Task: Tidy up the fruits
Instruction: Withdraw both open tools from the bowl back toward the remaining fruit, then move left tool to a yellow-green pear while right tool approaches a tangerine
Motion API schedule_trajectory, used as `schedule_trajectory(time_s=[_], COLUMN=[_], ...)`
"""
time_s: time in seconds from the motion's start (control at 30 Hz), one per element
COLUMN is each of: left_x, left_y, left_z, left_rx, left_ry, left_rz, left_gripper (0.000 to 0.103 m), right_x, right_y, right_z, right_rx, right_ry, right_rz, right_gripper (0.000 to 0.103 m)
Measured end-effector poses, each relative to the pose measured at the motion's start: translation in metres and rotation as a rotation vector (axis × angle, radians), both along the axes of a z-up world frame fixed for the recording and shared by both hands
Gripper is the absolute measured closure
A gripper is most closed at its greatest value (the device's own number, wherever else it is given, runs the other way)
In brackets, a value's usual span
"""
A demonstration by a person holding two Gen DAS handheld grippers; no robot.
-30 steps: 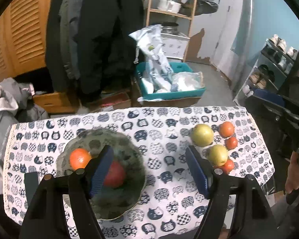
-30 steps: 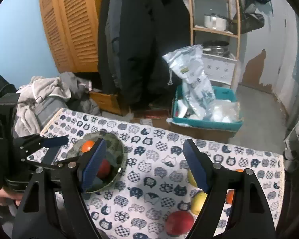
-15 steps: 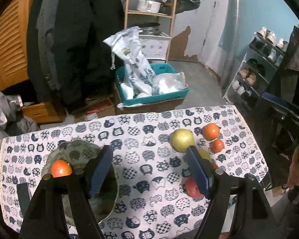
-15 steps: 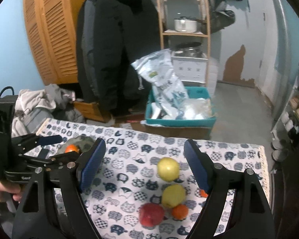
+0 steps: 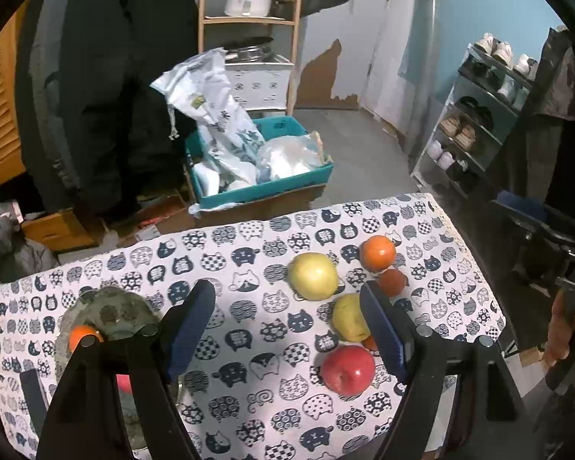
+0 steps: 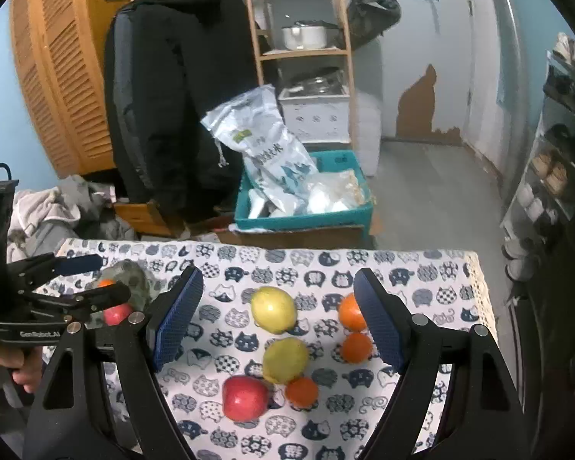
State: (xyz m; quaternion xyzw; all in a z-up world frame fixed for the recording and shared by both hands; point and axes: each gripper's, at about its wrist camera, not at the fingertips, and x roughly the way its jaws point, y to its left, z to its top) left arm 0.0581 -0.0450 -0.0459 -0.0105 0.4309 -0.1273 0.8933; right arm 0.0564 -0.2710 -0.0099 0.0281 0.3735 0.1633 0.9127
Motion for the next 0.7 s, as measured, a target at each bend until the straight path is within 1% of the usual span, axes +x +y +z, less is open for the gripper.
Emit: schedule_trajectory(time_s=[0.43,0.57,0.7], left_x=[0.024,0.036,0.051], left_y=[-0.033,-0.042,-0.050], left_z=[-0.014,-0.024,-0.041], left_rx=[0.010,0.012,0.010], left_ry=[0.048,0.077,0.118], left_rz=[-0.020,-0.026,-0.033], left_gripper=[0.022,0.022,0.022], right_x=[0.013,0.020,0.033], right_y=[-0.029,-0.035,-0.042], right_z=[-0.017,-0.029,-0.046], right_rx=[-0.005,-0.012,-0.027], right_ry=[0.039,0.065,0.101], right_rz=[-0.045,-0.058,-0.082], right_gripper=[0.022,0.022,0.022])
